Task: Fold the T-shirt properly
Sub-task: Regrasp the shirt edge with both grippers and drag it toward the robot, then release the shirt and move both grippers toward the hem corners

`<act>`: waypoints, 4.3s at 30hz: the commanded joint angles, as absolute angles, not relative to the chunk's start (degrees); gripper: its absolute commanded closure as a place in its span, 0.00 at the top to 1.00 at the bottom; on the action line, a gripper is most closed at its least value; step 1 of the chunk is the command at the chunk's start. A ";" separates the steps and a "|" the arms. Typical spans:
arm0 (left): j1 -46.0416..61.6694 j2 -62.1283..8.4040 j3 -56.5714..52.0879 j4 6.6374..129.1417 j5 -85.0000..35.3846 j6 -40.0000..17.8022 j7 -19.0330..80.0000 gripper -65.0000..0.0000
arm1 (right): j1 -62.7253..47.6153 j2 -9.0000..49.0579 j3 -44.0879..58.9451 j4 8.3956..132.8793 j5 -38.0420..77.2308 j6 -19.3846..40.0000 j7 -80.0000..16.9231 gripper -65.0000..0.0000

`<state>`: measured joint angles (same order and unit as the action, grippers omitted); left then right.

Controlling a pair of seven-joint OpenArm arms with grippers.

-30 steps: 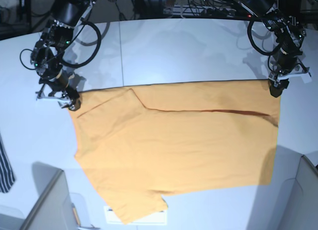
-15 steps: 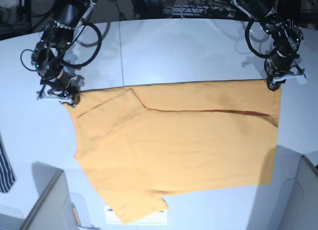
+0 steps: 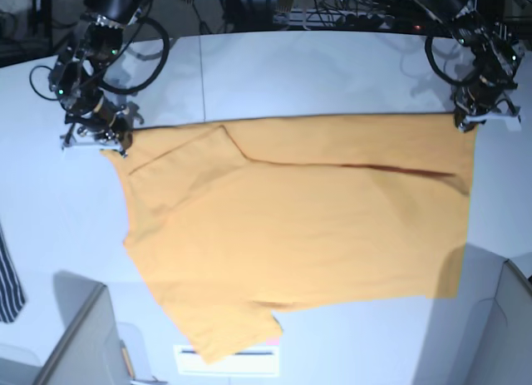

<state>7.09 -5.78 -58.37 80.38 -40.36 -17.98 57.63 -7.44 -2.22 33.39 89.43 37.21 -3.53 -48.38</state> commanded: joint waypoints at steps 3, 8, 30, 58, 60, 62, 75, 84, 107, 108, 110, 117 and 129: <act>10.07 -6.90 -58.68 86.02 -40.75 -18.15 56.48 0.00 | -9.19 -1.80 33.54 94.46 37.76 -3.12 -49.71 0.00; 15.96 -6.73 -58.77 91.30 -40.84 -18.33 56.48 0.00 | -14.29 -2.24 33.54 101.23 37.85 -3.12 -51.47 0.00; 28.53 -5.93 -58.95 97.98 -40.84 -18.42 56.40 0.00 | -30.02 -5.58 37.32 107.47 37.85 -2.77 -52.53 0.00; 35.12 -5.76 -59.12 98.42 -40.75 -18.42 56.40 0.00 | -38.64 -4.97 37.32 109.32 45.14 -2.68 -52.53 0.00; 36.09 -5.76 -59.12 99.03 -40.75 -18.42 56.40 0.00 | -38.90 -4.97 37.23 109.32 45.14 -2.68 -52.53 0.00; 36.53 -5.76 -59.12 99.74 -40.75 -18.42 56.40 0.00 | -38.99 -4.97 37.23 109.32 45.14 -2.68 -52.53 0.00; 37.32 -5.76 -59.12 99.56 -40.66 -18.42 56.40 0.00 | -39.78 -4.97 37.14 109.32 45.14 -2.68 -52.53 0.00; 38.46 -5.76 -59.12 99.65 -40.66 -18.42 56.40 0.00 | -40.92 -4.97 37.23 109.32 45.14 -2.68 -52.53 0.00; 38.20 -5.67 -59.12 99.82 -40.66 -18.42 56.40 0.54 | -40.57 -3.03 37.23 109.32 45.14 -2.68 -52.35 0.25; 38.20 -5.67 -59.12 99.82 -40.66 -18.33 56.40 0.60 | -40.57 -3.03 37.32 109.32 45.14 -2.68 -52.26 0.32; 38.20 -5.67 -59.21 99.82 -40.66 -18.24 56.40 0.67 | -40.57 -3.03 37.32 109.41 45.14 -2.68 -52.09 0.42; 37.93 -3.65 -69.49 101.85 -40.75 -18.24 56.40 0.69 | -39.78 -3.38 42.77 112.31 45.14 -2.77 -52.09 0.42; 32.66 -3.82 -71.16 110.55 -40.40 -18.15 56.48 0.69 | -27.82 1.36 41.10 113.45 45.05 -2.77 -52.53 0.42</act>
